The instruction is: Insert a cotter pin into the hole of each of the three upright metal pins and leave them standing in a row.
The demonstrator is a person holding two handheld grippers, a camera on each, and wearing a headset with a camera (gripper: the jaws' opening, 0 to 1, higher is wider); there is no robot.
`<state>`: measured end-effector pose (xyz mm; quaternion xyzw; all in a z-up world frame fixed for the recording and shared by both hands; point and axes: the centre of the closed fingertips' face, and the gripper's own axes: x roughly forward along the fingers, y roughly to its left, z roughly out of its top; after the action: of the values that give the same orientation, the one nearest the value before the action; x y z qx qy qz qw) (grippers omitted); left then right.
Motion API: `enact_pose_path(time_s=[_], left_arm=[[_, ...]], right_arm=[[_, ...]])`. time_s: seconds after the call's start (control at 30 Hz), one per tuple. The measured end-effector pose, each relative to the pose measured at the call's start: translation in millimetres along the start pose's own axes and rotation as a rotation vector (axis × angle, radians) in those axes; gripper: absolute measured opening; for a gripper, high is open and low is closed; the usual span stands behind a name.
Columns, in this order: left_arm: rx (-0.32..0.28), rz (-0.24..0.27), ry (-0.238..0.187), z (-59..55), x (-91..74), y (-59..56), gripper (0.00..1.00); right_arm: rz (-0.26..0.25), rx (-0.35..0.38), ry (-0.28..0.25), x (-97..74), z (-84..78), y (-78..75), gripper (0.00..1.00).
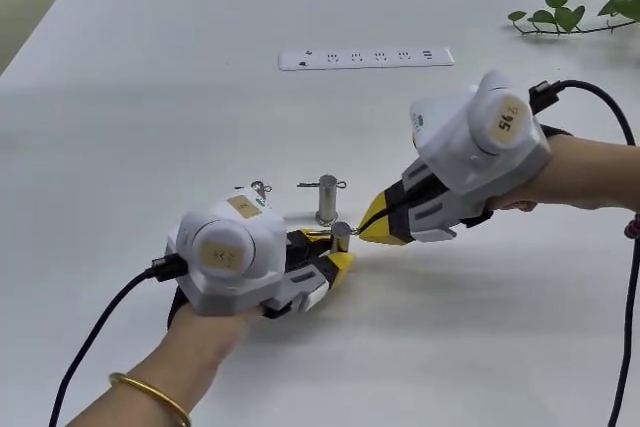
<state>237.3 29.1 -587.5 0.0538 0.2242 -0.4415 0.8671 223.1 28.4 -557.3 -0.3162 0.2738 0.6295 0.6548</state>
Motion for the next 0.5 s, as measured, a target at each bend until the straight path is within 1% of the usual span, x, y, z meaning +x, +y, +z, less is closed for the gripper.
enact_pose_path(time_s=[0.07,0.13,0.27,0.37,0.5], left_arm=[[-0.013,-0.001,0.005,0.0,-0.3,0.1,0.11],[-0.013,-0.001,0.007,-0.1,-0.3,0.0,0.11],[-0.013,0.001,0.014,-0.8,-1.2,0.2,0.11],[-0.002,0.004,0.023,-2.1,-4.4,-0.1,0.11],[-0.008,0.007,0.034,-5.5,-10.6,0.8,0.15]], right_arm=[[0.002,0.005,-0.001,0.2,0.0,0.3,0.00],[0.001,0.009,-0.002,0.1,0.2,0.4,0.00],[-0.001,0.023,-0.014,-0.2,3.2,0.0,0.06],[-0.009,0.042,-0.025,-0.6,6.0,-1.1,0.10],[-0.013,0.074,-0.040,0.2,11.3,-2.1,0.14]])
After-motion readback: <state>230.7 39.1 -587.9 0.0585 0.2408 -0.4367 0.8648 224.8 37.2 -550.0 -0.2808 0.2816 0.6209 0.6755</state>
